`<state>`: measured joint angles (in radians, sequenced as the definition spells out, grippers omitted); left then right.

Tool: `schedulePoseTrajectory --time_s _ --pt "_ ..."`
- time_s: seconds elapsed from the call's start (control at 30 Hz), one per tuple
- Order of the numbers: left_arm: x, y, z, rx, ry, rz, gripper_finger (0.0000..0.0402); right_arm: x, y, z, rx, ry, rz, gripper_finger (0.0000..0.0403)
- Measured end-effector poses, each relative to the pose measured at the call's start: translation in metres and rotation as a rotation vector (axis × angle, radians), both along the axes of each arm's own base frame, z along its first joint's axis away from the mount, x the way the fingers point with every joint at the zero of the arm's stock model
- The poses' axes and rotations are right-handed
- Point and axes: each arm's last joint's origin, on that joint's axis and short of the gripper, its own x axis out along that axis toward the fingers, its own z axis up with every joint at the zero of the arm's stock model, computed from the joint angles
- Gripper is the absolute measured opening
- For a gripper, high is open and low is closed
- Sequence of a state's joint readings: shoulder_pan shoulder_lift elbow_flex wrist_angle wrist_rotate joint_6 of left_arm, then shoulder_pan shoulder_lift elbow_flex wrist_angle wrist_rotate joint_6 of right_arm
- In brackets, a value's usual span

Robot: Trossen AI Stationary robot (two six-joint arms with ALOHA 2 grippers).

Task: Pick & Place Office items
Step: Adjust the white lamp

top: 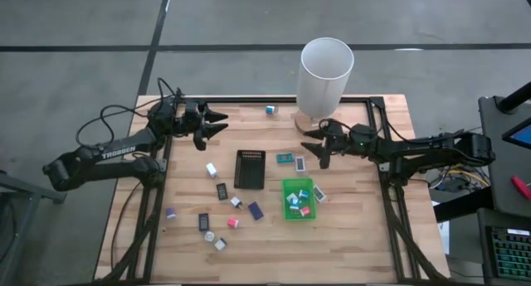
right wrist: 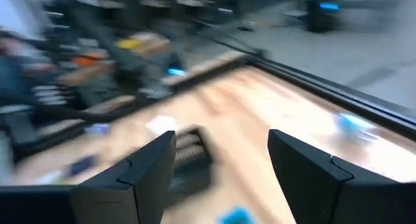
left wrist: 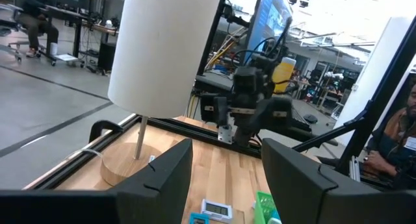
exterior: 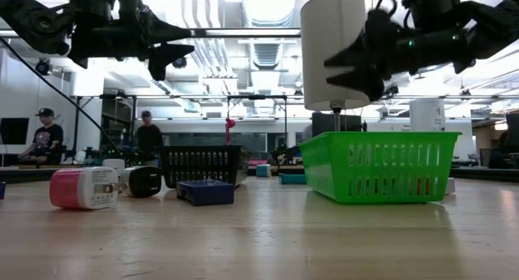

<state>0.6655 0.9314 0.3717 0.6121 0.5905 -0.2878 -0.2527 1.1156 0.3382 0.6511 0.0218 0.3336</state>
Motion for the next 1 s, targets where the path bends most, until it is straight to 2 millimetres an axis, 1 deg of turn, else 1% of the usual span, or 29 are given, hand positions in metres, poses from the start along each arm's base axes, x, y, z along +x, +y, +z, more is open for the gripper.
schedulePoseTrajectory --time_s 0.13,0.23,0.47,0.63,0.7,0.77,0.83,1.0 --pt "0.0 0.0 0.0 0.0 0.0 0.0 0.0191 -0.006 -0.006 -0.015 0.031 0.149 -0.242 0.023" --pt "0.0 0.0 0.0 0.0 0.001 0.0 0.0191 -0.009 -0.007 -0.02 0.097 0.179 -0.335 0.0225" --pt "0.0 0.0 0.0 0.0 0.001 0.0 0.0191 -0.01 -0.008 -0.022 0.096 0.19 -0.366 0.0224" --pt "0.0 0.0 0.0 -0.001 0.001 0.0 0.0191 -0.015 -0.006 -0.034 0.077 0.35 -0.372 0.0224" --pt "0.0 0.0 0.0 -0.001 0.001 0.0 0.0191 -0.019 -0.006 -0.041 0.041 0.431 -0.358 0.0224" --pt "0.0 0.0 0.0 -0.001 0.001 0.0 0.0191 -0.019 -0.005 -0.048 -0.006 0.471 -0.346 0.0224" --pt "0.0 0.0 0.0 -0.001 0.001 0.0 0.0191 -0.017 -0.003 -0.052 -0.062 0.46 -0.346 0.0224" --pt "0.0 0.0 0.0 -0.001 0.001 0.0 0.0191 -0.016 0.004 -0.069 -0.159 0.324 -0.359 0.0224"
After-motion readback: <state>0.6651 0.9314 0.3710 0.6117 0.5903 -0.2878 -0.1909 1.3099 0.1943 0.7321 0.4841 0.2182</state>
